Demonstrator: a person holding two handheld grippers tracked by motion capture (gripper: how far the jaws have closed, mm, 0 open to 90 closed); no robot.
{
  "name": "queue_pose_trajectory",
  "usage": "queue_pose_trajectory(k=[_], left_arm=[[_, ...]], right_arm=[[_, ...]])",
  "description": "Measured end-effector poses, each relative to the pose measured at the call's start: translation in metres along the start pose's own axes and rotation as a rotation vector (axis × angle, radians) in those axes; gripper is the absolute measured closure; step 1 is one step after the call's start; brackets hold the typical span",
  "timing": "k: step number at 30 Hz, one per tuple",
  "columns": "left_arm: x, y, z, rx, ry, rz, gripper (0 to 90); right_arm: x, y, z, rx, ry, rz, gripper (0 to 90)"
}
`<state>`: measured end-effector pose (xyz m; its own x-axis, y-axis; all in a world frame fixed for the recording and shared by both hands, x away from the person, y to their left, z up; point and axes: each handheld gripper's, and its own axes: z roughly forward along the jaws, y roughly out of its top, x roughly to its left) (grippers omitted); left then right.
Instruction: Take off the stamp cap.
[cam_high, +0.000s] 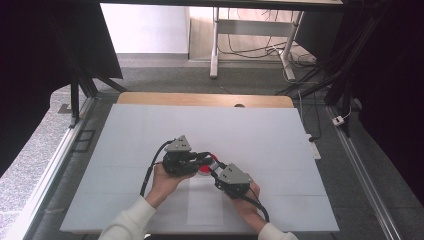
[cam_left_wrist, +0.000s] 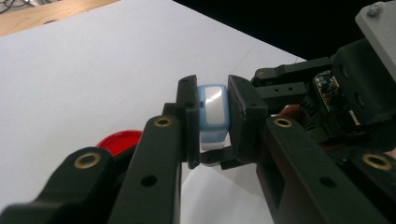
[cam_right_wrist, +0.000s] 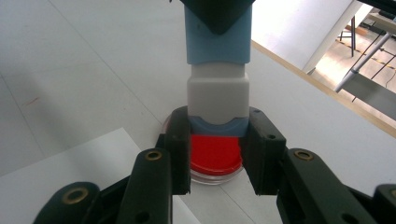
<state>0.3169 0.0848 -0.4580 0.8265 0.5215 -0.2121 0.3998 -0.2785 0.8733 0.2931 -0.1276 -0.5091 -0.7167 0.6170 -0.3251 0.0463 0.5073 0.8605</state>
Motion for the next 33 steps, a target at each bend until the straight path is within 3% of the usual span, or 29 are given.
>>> queue_pose_trajectory(k=[16,27,33], left_arm=[[-0.0002,0.0000,0.0001,-0.002,0.001,-0.005,75.0],[0.0005,0.0000,-0.0004,0.001,-0.004,-0.009,75.0],[0.0013,0.0000,-0.0007,-0.002,-0.009,-0.015,75.0]], right_arm=[[0.0009,-0.0008,-0.0005,-0.006,-0.008,0.018,64.8],[0.0003,0.0004,-0.0008,0.007,-0.012,-0.031,64.9],[0.0006,0.0007,-0.0012,0.007,-0.013,-0.024,65.0]])
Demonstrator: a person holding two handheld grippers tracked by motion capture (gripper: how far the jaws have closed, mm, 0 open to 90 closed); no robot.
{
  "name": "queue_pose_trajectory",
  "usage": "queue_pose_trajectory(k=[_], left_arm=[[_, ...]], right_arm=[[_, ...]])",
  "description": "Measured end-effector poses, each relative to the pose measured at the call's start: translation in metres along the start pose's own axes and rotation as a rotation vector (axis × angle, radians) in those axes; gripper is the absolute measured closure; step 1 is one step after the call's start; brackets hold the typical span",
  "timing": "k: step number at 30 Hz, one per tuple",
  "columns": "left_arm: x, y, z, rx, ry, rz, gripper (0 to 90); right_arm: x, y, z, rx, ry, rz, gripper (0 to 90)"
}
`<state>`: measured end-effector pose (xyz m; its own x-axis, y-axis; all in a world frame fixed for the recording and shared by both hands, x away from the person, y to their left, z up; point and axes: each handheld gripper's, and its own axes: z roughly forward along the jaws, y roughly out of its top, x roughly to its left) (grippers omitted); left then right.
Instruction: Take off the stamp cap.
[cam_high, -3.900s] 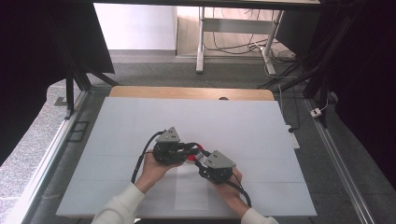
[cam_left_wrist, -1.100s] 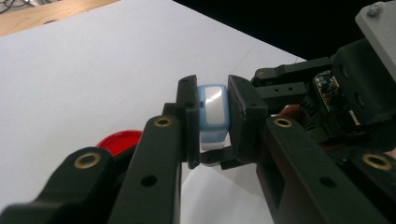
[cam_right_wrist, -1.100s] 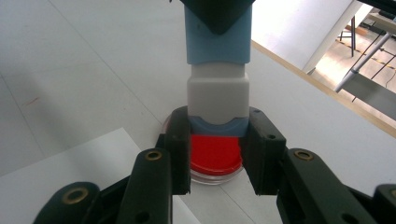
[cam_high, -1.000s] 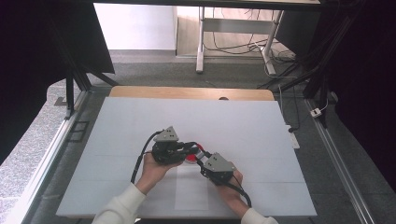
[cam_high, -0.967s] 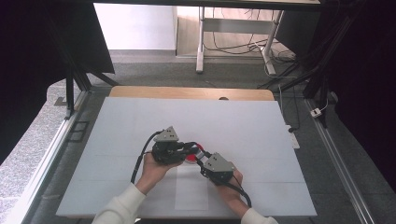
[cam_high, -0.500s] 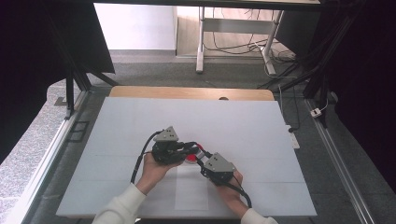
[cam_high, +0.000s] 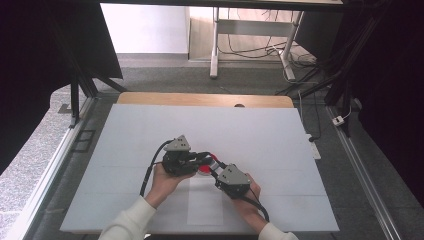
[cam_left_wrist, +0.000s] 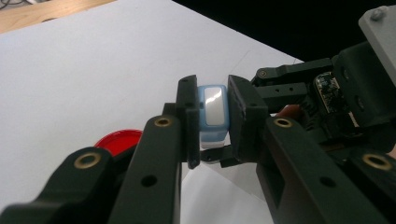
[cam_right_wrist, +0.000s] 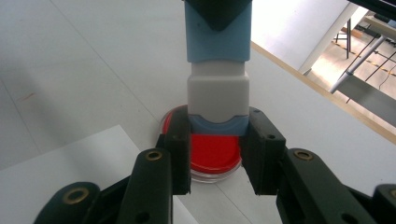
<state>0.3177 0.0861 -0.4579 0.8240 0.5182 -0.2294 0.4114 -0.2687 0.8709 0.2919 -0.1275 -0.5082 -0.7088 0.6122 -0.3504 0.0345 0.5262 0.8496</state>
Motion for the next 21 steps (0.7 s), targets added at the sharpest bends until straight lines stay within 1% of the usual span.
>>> queue_pose_trajectory(k=[2,5,11,13,17,21], left_arm=[[0.0003,-0.0001,-0.0002,0.000,-0.001,-0.002,75.0],[0.0003,0.0000,-0.0003,-0.001,-0.002,-0.004,75.1],[0.0016,-0.0001,-0.0005,-0.003,-0.011,-0.014,75.0],[0.0015,-0.0001,-0.0005,-0.001,-0.012,-0.014,75.0],[0.0012,0.0001,-0.0008,-0.002,-0.014,-0.010,75.1],[0.0012,-0.0001,-0.0001,0.004,-0.014,-0.008,75.1]], right_arm=[[0.0001,-0.0003,0.0000,-0.004,0.004,0.014,65.0],[0.0003,-0.0006,-0.0001,-0.009,0.004,0.024,65.0],[-0.0001,-0.0005,-0.0006,-0.010,0.005,0.027,65.0],[-0.0001,-0.0003,-0.0009,-0.004,0.006,0.021,65.0],[-0.0009,0.0008,-0.0018,0.003,-0.001,-0.014,65.0],[-0.0015,0.0007,-0.0011,0.009,0.005,-0.026,65.1]])
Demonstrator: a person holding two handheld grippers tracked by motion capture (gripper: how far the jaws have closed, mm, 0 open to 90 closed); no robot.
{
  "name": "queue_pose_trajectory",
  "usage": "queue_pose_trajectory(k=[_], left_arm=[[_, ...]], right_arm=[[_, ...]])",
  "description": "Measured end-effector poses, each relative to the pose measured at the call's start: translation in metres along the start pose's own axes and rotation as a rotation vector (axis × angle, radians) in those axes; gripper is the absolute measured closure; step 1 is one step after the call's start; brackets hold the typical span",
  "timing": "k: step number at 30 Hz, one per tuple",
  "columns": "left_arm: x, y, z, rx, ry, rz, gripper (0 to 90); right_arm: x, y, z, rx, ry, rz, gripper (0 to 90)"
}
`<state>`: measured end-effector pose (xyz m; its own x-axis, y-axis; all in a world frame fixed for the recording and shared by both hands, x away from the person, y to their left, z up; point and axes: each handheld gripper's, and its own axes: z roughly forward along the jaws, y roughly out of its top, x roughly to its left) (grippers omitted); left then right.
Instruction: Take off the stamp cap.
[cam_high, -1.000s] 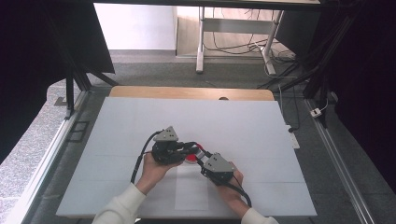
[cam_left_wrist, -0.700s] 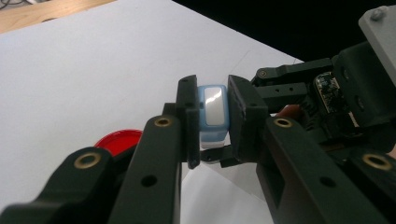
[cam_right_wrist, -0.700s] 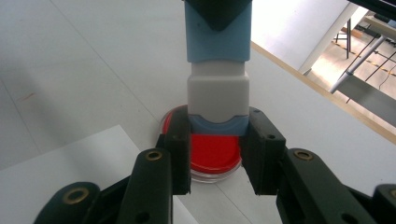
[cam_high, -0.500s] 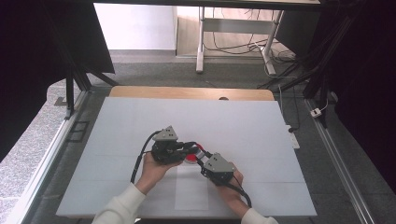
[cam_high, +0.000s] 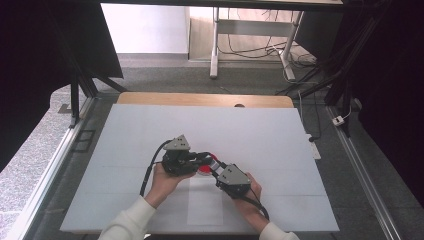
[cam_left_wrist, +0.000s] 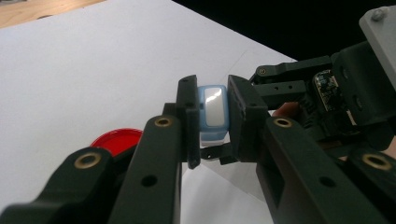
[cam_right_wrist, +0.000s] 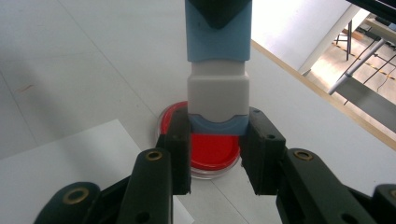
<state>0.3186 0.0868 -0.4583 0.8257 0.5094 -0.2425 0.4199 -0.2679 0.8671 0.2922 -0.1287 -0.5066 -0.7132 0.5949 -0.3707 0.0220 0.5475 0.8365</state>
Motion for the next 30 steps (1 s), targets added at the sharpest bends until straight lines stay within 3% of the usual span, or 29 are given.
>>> queue_pose_trajectory(k=[4,12,13,14,15,17,18,30], left_arm=[[0.000,0.000,0.000,-0.002,-0.001,0.000,75.2],[0.001,0.000,-0.002,-0.014,-0.010,-0.013,75.2],[0.000,-0.001,-0.004,-0.037,0.005,-0.014,75.2],[-0.002,0.001,-0.009,-0.061,0.081,0.012,75.6],[0.002,0.003,-0.018,-0.083,0.092,0.012,75.7],[0.010,0.003,-0.028,-0.098,0.048,-0.033,75.7],[0.012,0.003,-0.030,-0.096,0.054,-0.037,75.7],[0.006,0.003,-0.023,-0.074,0.046,-0.015,75.6]], right_arm=[[0.000,0.001,-0.001,0.008,-0.005,-0.009,65.1],[0.002,-0.001,-0.002,-0.019,-0.008,0.049,65.0],[0.002,-0.001,-0.002,-0.021,-0.013,0.052,65.1],[0.000,-0.002,-0.002,0.003,-0.017,0.062,65.1],[-0.002,-0.006,0.000,0.020,-0.011,0.090,65.1],[-0.007,-0.014,0.001,0.030,-0.020,0.087,65.2],[-0.009,-0.014,0.000,0.024,-0.024,0.089,65.2],[-0.014,-0.013,-0.002,0.014,-0.014,0.100,65.1]])
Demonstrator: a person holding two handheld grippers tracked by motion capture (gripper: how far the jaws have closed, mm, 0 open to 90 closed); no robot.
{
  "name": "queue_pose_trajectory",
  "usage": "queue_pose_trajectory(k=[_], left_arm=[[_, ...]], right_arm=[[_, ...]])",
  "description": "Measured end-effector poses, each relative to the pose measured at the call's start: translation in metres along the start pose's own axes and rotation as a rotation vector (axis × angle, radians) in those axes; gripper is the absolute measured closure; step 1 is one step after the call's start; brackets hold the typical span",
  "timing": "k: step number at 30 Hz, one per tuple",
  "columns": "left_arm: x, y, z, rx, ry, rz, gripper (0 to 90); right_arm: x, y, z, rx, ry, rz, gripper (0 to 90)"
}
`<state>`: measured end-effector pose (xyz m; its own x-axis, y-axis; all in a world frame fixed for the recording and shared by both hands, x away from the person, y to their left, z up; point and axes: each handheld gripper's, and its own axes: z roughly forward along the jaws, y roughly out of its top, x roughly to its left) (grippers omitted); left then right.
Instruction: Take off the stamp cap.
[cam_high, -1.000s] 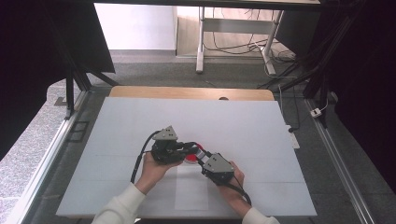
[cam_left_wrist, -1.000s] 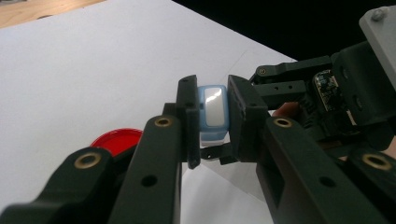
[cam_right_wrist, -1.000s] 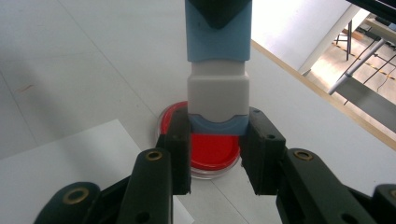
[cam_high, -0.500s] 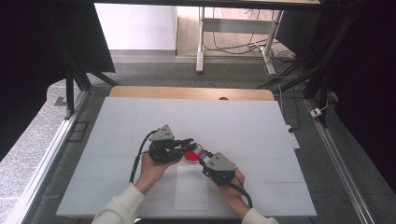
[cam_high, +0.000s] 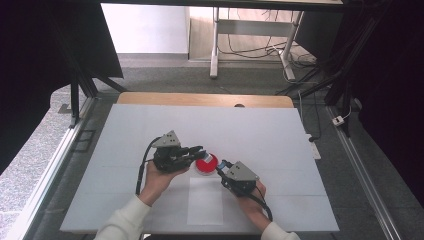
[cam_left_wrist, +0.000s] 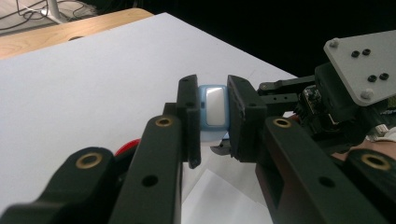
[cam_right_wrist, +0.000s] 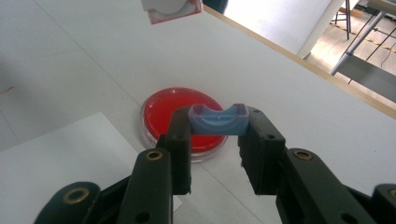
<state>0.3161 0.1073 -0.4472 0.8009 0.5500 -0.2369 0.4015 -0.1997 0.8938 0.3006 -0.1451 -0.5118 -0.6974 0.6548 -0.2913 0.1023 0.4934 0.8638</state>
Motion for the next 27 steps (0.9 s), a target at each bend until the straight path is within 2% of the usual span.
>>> queue_pose_trajectory(k=[4,13,19,27], left_arm=[[0.001,0.000,0.000,-0.002,-0.005,-0.005,75.6],[0.001,-0.001,0.002,0.007,-0.014,-0.004,75.5],[0.003,-0.001,0.003,0.018,-0.023,-0.007,75.5],[0.004,0.000,0.002,0.022,-0.024,-0.002,75.4]], right_arm=[[-0.002,-0.001,-0.001,0.002,0.000,0.004,65.1],[-0.012,-0.008,-0.010,0.004,0.017,0.046,65.0],[-0.022,-0.017,-0.022,0.014,0.026,0.068,64.9],[-0.037,-0.030,-0.040,0.019,0.007,0.087,64.8]])
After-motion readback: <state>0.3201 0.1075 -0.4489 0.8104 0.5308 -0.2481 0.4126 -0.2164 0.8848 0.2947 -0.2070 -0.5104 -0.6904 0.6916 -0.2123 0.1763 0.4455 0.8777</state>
